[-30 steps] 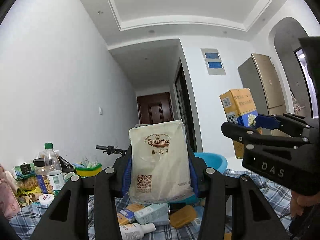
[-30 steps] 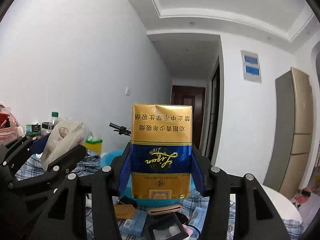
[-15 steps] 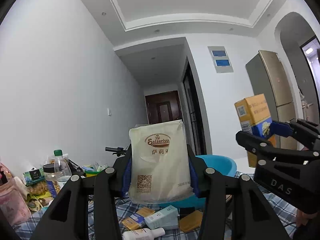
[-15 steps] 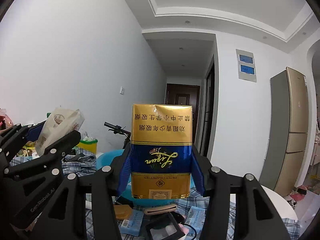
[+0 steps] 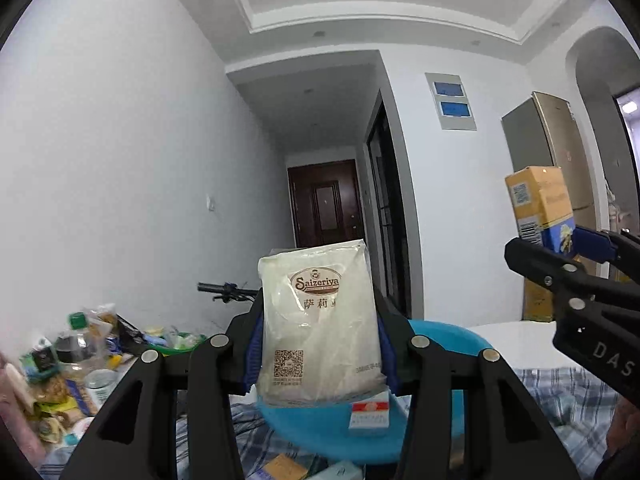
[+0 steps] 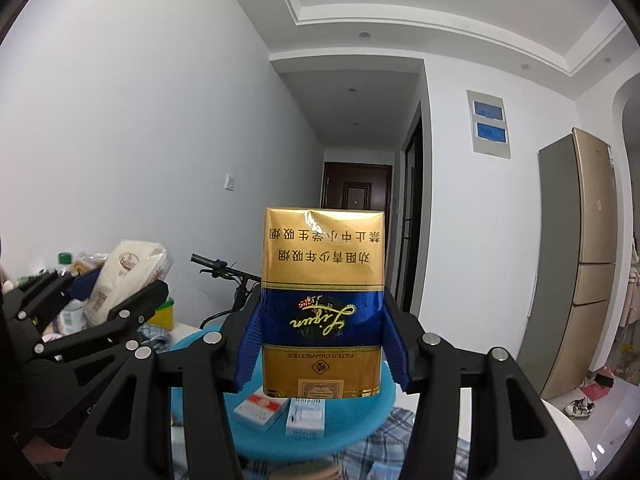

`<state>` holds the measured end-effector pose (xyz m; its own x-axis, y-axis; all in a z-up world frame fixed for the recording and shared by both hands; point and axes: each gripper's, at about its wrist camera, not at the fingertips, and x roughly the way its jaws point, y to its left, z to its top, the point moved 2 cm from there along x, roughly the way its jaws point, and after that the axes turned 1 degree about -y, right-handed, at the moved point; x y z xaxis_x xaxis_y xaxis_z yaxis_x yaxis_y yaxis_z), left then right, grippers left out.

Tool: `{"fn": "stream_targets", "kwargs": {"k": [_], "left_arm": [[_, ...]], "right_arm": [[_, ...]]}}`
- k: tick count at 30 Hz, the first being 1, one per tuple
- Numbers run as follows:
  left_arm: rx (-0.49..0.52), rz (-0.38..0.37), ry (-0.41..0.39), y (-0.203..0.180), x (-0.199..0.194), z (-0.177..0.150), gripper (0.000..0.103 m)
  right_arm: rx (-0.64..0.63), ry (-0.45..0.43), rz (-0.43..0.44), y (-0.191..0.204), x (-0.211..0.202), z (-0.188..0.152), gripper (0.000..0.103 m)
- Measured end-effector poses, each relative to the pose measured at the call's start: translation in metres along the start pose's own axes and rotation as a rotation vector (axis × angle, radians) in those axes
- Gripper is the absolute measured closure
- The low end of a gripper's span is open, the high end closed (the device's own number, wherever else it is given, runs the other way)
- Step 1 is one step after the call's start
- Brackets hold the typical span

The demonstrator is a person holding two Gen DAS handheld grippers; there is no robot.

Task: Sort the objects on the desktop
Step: 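Carry the Saizeriya pack and the gold-blue pack over the basin with both grippers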

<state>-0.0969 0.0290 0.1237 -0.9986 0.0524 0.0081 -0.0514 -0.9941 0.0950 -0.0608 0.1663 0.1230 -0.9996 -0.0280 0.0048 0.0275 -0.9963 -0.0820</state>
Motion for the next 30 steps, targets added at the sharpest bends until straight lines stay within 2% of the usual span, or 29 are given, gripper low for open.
{"fn": "stream_targets", "kwargs": {"k": [2,5,10,15,23,28,30], "left_arm": [[-0.027,0.0,-0.011,0.004,0.014,0.003,0.054],[-0.008,0.024,-0.064,0.004,0.037,0.009,0.054],[-0.007,-0.018,-0.068,0.0,0.077,0.017,0.054],[-0.007,-0.007,-0.043,-0.005,0.108,0.018,0.054],[-0.025,0.016,-0.014,0.004,0.127,0.015,0.054],[-0.031,0.014,0.035,0.007,0.135,0.014,0.054],[-0.013,0.015,0.07,0.006,0.141,0.015,0.054]], "right_arm": [[0.01,0.018,-0.001,-0.003,0.017,0.003,0.052],[0.018,0.039,-0.016,-0.007,0.045,0.005,0.052],[0.013,0.051,-0.058,-0.01,0.081,0.002,0.052],[0.027,0.052,-0.072,-0.013,0.102,0.002,0.052],[0.015,0.05,-0.064,-0.014,0.117,0.005,0.052],[0.006,0.056,-0.048,-0.01,0.118,0.002,0.052],[0.004,0.087,-0.044,-0.009,0.124,0.002,0.052]]}}
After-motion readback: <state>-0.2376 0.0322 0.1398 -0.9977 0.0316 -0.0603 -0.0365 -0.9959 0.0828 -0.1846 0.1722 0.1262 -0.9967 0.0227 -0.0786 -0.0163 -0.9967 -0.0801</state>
